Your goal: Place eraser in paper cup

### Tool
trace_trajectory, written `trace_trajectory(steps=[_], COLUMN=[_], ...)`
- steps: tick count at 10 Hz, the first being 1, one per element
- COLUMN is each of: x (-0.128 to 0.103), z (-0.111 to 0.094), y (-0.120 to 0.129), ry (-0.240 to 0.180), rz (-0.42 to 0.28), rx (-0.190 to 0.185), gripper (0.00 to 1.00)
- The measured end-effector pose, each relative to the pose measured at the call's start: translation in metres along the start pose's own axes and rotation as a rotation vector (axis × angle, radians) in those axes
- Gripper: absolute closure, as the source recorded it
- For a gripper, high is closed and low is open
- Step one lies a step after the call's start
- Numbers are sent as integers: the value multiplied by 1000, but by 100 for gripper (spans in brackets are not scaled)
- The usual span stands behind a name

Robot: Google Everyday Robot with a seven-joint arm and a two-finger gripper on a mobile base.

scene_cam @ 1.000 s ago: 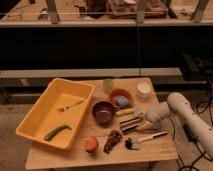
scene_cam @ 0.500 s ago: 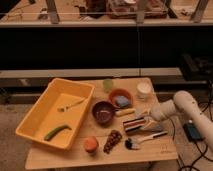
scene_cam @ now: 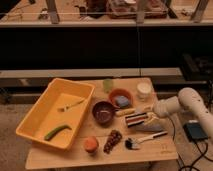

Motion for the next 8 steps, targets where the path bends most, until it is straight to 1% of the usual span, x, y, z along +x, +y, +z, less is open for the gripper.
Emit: trace_trajectory(steps=[2, 3, 4, 5, 6, 8], x=[13, 23, 38, 50, 66, 83], z=[-26, -42, -64, -81, -98, -117], y=[-11, -16, -22, -27, -33, -52], ry=[41, 70, 105, 127, 147, 169], rz=[27, 44, 71, 100, 138, 199], rx=[52, 77, 112, 141, 173, 227], gripper=[100, 100, 100, 100, 100, 100])
